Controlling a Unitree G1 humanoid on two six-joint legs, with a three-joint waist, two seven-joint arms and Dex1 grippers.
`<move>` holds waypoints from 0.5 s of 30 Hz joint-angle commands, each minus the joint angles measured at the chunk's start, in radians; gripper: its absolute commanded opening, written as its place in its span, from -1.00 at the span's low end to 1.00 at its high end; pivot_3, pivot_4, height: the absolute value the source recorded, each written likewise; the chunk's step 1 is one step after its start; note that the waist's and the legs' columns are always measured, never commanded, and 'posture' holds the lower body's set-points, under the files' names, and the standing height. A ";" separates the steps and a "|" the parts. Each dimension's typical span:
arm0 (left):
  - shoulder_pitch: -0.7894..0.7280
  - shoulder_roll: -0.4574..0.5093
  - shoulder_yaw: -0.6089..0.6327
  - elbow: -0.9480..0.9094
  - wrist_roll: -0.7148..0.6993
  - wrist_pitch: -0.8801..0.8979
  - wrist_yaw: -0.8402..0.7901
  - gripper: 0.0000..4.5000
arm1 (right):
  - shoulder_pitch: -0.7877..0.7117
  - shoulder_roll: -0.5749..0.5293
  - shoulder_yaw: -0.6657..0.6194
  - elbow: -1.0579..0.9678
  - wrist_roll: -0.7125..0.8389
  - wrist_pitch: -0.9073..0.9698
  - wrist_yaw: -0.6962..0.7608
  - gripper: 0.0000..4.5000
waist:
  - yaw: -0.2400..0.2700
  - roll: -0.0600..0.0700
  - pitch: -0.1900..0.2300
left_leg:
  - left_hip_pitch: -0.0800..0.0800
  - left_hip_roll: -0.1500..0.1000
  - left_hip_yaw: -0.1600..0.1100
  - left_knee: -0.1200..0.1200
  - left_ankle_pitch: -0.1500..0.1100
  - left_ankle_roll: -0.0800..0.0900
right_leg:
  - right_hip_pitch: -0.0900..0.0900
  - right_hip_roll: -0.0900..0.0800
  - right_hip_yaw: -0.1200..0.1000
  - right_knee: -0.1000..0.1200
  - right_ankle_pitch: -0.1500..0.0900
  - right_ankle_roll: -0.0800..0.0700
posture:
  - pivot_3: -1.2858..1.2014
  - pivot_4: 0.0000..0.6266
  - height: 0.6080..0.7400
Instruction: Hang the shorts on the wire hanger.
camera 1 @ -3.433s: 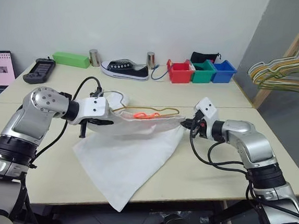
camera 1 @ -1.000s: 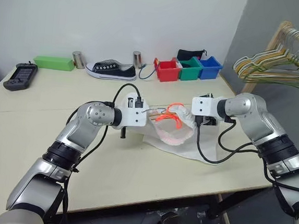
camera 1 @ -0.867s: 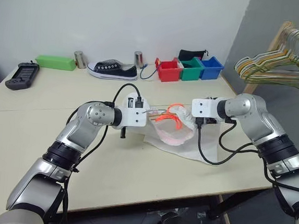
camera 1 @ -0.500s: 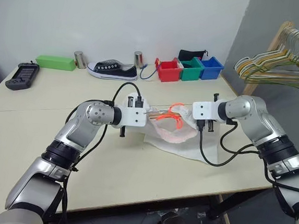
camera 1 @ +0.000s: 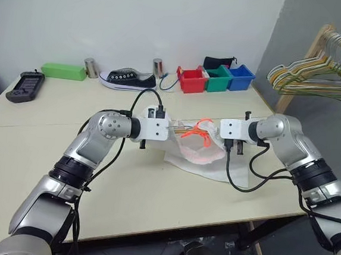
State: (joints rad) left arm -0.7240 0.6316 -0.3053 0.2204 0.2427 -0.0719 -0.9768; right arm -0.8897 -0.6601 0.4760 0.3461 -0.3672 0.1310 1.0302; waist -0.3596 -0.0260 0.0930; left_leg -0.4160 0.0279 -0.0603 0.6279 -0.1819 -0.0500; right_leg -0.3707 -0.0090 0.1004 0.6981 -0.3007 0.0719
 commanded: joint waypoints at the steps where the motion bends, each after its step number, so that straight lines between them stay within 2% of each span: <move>1: -0.036 0.029 0.068 -0.040 -0.076 0.004 -0.041 0.01 | 0.008 -0.005 -0.059 -0.058 0.021 0.052 0.004 -1.00 | 0.000 0.000 0.000 | 0.000 0.000 0.000 0.000 0.000 0.000 | 0.000 0.000 0.000 0.000 0.000 0.000 | -0.15 -1.00 1.00; 6: -0.035 0.068 0.085 -0.043 -0.112 0.016 -0.077 0.47 | 0.037 0.002 -0.089 -0.112 0.056 0.128 0.024 -1.00 | 0.000 0.000 0.000 | 0.000 0.000 0.000 0.000 0.000 0.000 | 0.000 0.000 0.000 0.000 0.000 0.000 | -0.15 -1.00 1.00; 7: -0.035 0.075 0.088 -0.040 -0.116 0.014 -0.079 0.52 | 0.040 -0.001 -0.091 -0.120 0.058 0.134 0.023 -1.00 | 0.000 0.000 0.000 | 0.000 0.000 0.000 0.000 0.000 0.000 | 0.000 0.000 0.000 0.000 0.000 0.000 | -0.16 -1.00 1.00; 8: -0.037 0.080 0.093 -0.037 -0.120 0.015 -0.077 0.65 | 0.044 -0.004 -0.094 -0.127 0.060 0.142 0.023 -1.00 | 0.000 0.000 0.000 | 0.000 0.000 0.000 0.000 0.000 0.000 | 0.000 0.000 0.000 0.000 0.000 0.000 | -0.16 -1.00 1.00; 12: -0.059 0.075 0.126 -0.028 -0.157 0.023 -0.059 0.99 | 0.056 -0.003 -0.106 -0.144 0.075 0.177 0.026 -1.00 | 0.001 0.000 0.000 | 0.000 0.000 0.000 0.000 0.000 0.000 | 0.000 0.000 0.000 0.000 0.000 0.000 | -0.16 -1.00 1.00; 13: -0.068 0.067 0.139 -0.032 -0.171 0.036 -0.050 0.99 | 0.061 -0.004 -0.107 -0.149 0.078 0.184 0.025 -1.00 | 0.001 0.000 0.000 | 0.000 0.000 0.000 0.000 0.000 0.000 | 0.000 0.000 0.000 0.000 0.000 0.000 | -0.16 -1.00 1.00; 15: -0.087 0.055 0.192 -0.082 -0.295 0.161 -0.104 0.99 | 0.077 0.008 -0.120 -0.154 0.099 0.224 0.020 -1.00 | 0.002 0.000 0.000 | 0.000 0.000 0.000 0.000 0.000 0.000 | 0.000 0.000 -0.001 0.000 0.000 0.000 | -0.16 -1.00 1.00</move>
State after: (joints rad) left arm -0.7648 0.6887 -0.1885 0.1964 0.0579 -0.0044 -1.0533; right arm -0.8107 -0.6561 0.4048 0.2251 -0.2911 0.3220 1.0523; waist -0.3580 -0.0260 0.0929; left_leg -0.4161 0.0279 -0.0605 0.6282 -0.1819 -0.0500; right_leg -0.3702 -0.0090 0.0998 0.6979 -0.3008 0.0721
